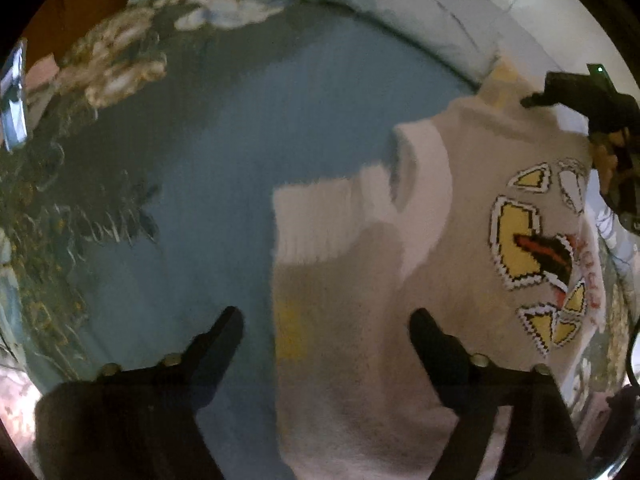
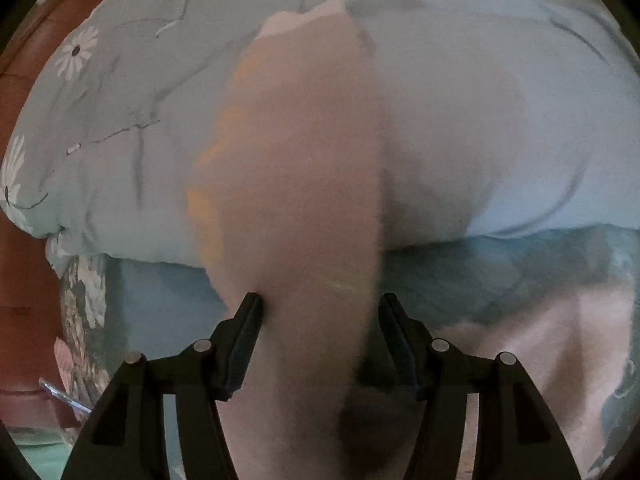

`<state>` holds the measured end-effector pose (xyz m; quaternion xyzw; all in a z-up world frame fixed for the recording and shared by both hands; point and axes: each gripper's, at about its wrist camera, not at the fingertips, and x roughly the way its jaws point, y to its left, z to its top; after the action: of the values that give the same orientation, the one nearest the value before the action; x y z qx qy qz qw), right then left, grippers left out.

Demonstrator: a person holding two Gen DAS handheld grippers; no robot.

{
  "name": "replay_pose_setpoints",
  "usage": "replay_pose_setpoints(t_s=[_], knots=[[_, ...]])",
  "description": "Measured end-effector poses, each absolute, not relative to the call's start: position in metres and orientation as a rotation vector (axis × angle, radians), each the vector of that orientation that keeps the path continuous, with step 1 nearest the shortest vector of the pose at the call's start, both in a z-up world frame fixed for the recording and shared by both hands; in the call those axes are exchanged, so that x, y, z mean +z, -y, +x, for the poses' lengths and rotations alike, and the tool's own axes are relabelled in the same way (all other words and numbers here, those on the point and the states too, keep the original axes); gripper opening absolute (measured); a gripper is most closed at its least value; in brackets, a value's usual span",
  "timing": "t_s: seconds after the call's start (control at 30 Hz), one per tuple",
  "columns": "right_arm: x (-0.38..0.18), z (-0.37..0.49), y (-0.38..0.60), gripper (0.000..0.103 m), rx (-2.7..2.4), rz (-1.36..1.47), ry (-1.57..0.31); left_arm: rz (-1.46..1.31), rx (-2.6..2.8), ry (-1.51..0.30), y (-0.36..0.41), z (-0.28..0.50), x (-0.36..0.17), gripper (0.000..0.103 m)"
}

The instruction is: Fold clothes

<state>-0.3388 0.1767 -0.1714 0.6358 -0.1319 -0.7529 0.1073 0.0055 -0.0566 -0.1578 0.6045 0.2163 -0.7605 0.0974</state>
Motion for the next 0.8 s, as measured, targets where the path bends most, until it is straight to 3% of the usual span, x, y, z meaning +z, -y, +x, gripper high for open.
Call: replay_pose_setpoints(t_s=[0.03,0.1,0.17,0.23,0.47,0.8], knots=[[-0.171,-0.339,-0.174,0.055,-2.209,1.871,0.4,1.802,-2.243,-0.652,0.058,0.005,-0.16,0.068],[-0.169,-0.337,-0.173,0.028,-2.196,1.865,0.436,1.821,-2.225,-0.667,0.06,0.006,-0.163,0.054],[-0.165,-0.332,-0.174,0.016,-2.185,1.854,0.478,1.834,-2.213,-0.688,0.061,0.008,-0.162,0.035],[-0.151,-0.326,-0.179,0.014,-2.183,1.815,0.504,1.847,-2.212,-0.684,0.062,0.01,-0.161,0.015],[-0.051,-0.299,-0.231,0.013,-2.275,1.547,0.618,1.75,-2.291,-0.697,0.076,0.017,-0.136,0.009],[0.111,-0.201,-0.366,0.013,-2.53,1.157,0.71,1.264,-2.507,-0.744,0.136,0.015,-0.018,0.009]])
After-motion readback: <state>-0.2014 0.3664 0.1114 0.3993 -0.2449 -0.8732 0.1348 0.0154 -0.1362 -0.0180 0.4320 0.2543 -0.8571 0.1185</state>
